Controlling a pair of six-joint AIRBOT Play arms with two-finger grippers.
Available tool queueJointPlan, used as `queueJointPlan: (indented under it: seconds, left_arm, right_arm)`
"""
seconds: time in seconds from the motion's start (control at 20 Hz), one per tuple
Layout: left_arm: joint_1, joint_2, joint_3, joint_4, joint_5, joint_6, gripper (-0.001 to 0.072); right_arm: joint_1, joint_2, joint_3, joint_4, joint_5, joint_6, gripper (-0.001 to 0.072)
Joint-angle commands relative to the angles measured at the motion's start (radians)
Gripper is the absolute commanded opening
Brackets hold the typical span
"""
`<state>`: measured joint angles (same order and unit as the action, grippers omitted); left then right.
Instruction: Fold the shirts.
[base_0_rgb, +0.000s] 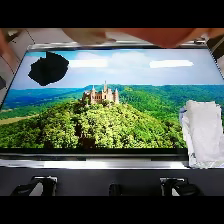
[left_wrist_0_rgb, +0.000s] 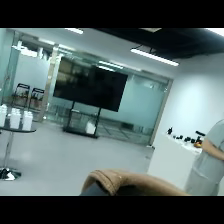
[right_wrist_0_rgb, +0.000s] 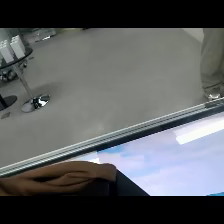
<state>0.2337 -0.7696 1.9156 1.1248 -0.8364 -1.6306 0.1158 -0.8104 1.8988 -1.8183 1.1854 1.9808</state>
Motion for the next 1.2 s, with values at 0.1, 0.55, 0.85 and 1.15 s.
queueJointPlan:
  seconds: [0.1, 0.55, 0.85, 1.15]
  left_arm:
    - [0.006, 0.031, 0.021, -0.018, -0.017, -0.027, 0.0027]
    - [0.006, 0.032, -0.143, -0.026, -0.360, 0.024, 0.0027]
    - [-0.014, 0.035, -0.439, -0.105, -0.364, 0.112, 0.0027]
    - [-0.101, -0.096, -0.579, -0.105, -0.089, 0.166, 0.0026]
  right_arm:
    - [0.000, 0.092, 0.016, -0.030, 0.126, -0.007, 0.0042]
    - [0.000, 0.061, 0.006, -0.027, 0.666, -0.216, 0.0043]
    - [0.000, 0.061, -0.178, 0.067, 0.666, -0.208, 0.0042]
    - [-0.001, -0.158, -0.338, 0.063, 0.541, -0.241, 0.0042]
